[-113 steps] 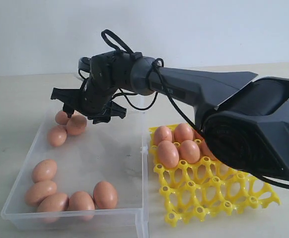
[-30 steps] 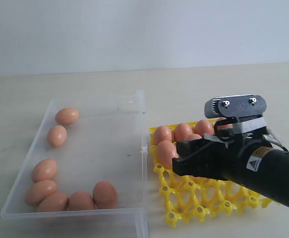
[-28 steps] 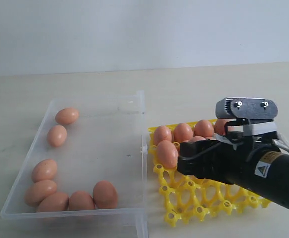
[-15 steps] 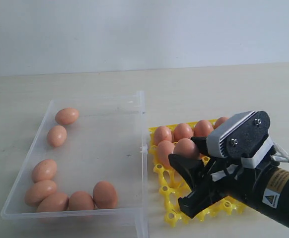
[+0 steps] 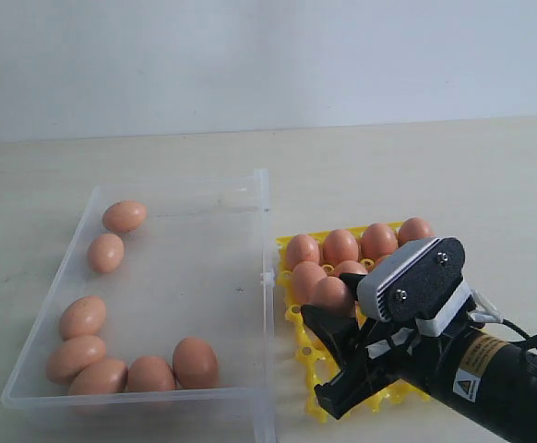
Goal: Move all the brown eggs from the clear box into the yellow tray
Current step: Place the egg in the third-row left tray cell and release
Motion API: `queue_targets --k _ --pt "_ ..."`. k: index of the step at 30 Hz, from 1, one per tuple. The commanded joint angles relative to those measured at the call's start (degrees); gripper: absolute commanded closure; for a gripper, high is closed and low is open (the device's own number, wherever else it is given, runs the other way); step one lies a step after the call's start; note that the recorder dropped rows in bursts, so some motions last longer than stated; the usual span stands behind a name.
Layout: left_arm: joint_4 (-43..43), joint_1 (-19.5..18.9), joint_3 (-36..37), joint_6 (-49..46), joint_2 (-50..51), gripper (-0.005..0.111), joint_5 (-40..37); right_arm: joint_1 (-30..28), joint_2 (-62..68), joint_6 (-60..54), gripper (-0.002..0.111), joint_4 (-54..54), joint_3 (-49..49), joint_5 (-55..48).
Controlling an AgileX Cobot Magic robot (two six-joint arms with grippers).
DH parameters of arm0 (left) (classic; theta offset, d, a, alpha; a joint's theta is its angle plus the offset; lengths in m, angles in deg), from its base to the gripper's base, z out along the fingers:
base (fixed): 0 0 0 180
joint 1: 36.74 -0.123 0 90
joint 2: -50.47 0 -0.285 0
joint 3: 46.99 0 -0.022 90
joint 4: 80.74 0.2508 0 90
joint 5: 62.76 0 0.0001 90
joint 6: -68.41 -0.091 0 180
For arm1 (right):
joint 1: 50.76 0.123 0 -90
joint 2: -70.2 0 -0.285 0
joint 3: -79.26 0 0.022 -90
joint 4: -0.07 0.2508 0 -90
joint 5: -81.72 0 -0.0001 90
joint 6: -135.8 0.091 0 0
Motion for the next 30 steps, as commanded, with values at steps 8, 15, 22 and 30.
queue_targets --k 8,15,22,30 --pt "0.17 -0.14 -0.26 -0.05 0.25 0.107 0.27 -0.36 4.02 3.58 0.108 -0.93 -2.15 3.04" --pt "0.17 -0.14 -0.26 -0.05 0.25 0.107 0.27 -0.36 4.42 3.58 0.080 -0.93 -2.14 3.29" --pt "0.17 -0.14 -0.26 -0.05 0.25 0.107 0.27 -0.36 4.42 3.86 0.042 -0.47 -2.14 3.29" --pt "0.17 -0.14 -0.26 -0.05 0.25 0.107 0.27 -0.36 -1.15 3.56 0.049 -0.03 -2.14 2.76"
